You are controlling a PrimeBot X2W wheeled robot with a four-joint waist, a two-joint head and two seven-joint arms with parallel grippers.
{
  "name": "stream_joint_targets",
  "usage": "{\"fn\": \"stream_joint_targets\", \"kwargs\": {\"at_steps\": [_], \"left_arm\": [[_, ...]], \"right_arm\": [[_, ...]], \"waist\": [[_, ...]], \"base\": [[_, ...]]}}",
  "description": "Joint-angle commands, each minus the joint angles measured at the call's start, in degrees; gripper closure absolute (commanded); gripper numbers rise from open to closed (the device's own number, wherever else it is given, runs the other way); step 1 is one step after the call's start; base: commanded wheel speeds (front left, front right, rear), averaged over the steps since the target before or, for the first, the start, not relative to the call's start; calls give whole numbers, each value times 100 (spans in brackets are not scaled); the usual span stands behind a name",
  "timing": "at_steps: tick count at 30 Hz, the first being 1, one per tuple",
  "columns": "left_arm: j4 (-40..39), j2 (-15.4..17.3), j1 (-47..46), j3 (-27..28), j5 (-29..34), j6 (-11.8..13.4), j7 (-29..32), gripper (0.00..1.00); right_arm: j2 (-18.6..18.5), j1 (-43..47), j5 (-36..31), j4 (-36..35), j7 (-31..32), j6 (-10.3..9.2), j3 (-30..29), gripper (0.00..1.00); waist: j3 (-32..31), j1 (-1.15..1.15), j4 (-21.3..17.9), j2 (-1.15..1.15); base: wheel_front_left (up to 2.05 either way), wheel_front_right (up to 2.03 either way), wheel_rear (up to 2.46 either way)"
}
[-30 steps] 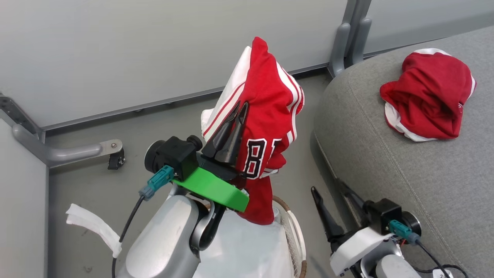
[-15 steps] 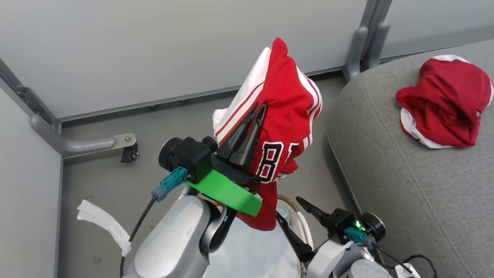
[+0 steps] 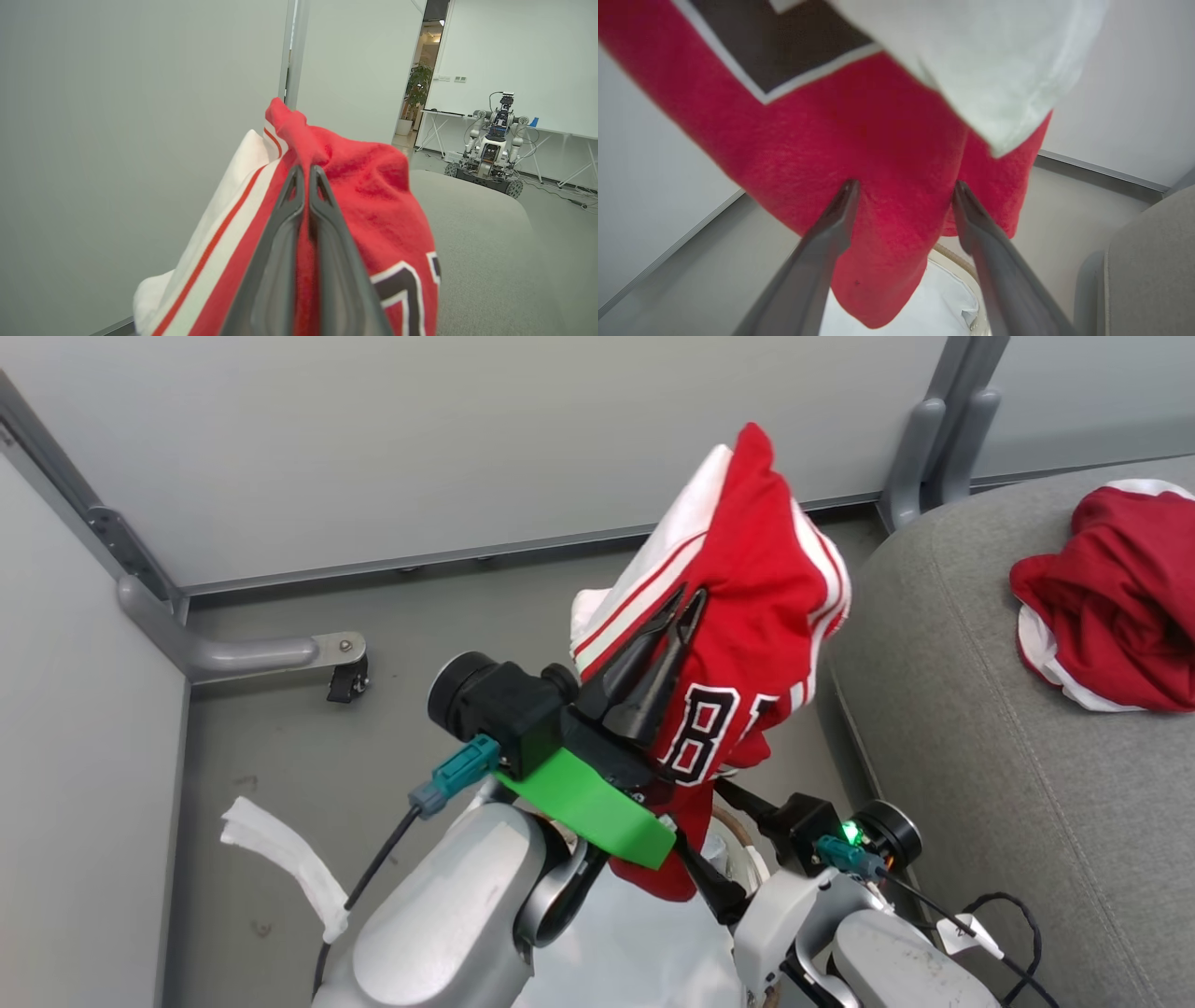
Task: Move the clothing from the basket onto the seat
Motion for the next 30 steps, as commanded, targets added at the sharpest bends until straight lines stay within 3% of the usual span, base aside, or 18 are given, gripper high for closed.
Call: {"fn": "stream_joint_targets", "kwargs": {"at_steps": [1, 18, 19, 20, 21, 30], "left_arm": [[-32, 3, -114, -41, -26, -17, -3, 100], [-265, 4, -415, -814, -231, -18, -3, 100], [-271, 4, -423, -834, -239, -18, -3, 100], [-276, 3, -428, -846, -239, -18, -3, 100], [-274, 3, -420, -851, -247, -18, -3, 100], [-151, 3, -372, -694, -197, -18, -2, 100]], "right_arm": [[-59, -89, 43, 49, -10, -6, 34, 0], [-108, -532, 177, 264, -10, -7, 117, 0], [-104, -551, 180, 251, -10, -6, 125, 13], [-107, -553, 186, 273, -10, -6, 168, 75], [-106, -559, 228, 294, -10, -6, 197, 100], [-161, -481, 303, 178, -10, -6, 206, 100]], "waist": [[32, 0, 82, 0], [147, 0, 607, 0], [151, 0, 624, 0], [153, 0, 638, 0], [155, 0, 653, 0], [176, 0, 614, 0]], "base": [[0, 0, 0], [0, 0, 0], [0, 0, 0], [0, 0, 0], [0, 0, 0], [0, 0, 0]]}}
